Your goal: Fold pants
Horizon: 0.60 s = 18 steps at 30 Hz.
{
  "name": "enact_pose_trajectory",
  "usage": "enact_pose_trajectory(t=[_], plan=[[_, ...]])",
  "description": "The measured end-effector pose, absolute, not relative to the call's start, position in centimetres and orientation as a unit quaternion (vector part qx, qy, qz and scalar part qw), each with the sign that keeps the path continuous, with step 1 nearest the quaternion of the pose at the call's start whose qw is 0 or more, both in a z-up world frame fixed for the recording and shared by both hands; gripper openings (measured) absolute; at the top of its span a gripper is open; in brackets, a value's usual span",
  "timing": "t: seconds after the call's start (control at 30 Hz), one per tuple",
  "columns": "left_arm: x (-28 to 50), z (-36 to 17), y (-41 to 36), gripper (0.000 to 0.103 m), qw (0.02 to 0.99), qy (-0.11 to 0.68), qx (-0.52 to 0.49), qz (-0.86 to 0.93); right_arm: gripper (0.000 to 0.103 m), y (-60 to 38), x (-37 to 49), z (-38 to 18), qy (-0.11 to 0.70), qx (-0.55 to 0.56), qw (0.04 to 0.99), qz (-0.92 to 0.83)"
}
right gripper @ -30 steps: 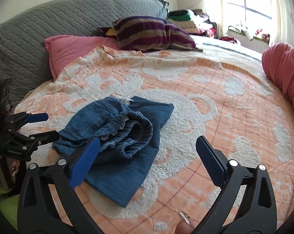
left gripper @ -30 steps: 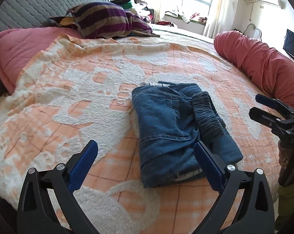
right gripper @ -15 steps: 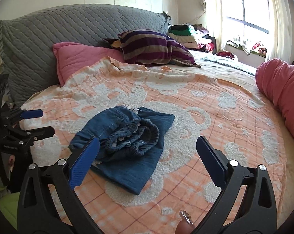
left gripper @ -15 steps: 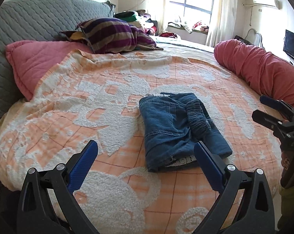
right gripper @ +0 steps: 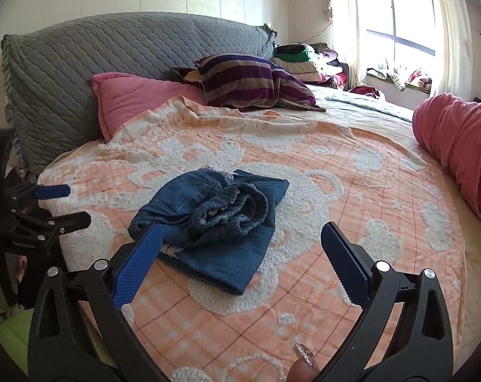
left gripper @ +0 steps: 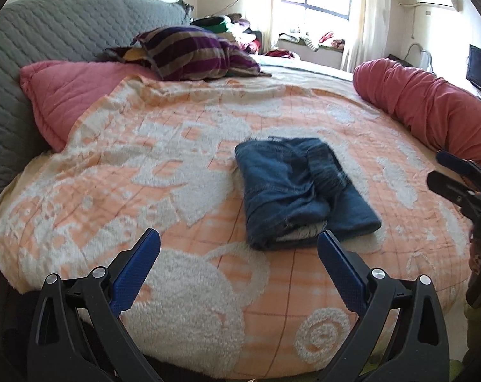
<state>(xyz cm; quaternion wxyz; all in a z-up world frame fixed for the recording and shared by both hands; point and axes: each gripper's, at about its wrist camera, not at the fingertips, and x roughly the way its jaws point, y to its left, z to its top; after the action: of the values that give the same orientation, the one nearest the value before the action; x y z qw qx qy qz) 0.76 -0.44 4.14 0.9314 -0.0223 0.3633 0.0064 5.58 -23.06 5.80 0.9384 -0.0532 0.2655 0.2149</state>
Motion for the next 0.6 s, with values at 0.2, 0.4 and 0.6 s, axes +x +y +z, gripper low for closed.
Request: enact_pose_trajectory(t=[0.2,0.4,0.6], plan=[[0.8,2.7,-0.5,0.098,0.923,0.384,-0.028,0.014,0.094,-23.1,5.4,4.4,0.288,-0.049,0.934,0.208],[1.0,2.0,-0.7,0.098,0.918,0.395,-0.024,0.017,0.094,-22.9,5.9,2.2,0.327,-0.048,0.923,0.196],[1.1,1.7,-0.6,0.098,0.916,0.399,-0.027,0.022,0.094,-22.8,6.2,1.9,0.335,-0.049,0.921,0.194]])
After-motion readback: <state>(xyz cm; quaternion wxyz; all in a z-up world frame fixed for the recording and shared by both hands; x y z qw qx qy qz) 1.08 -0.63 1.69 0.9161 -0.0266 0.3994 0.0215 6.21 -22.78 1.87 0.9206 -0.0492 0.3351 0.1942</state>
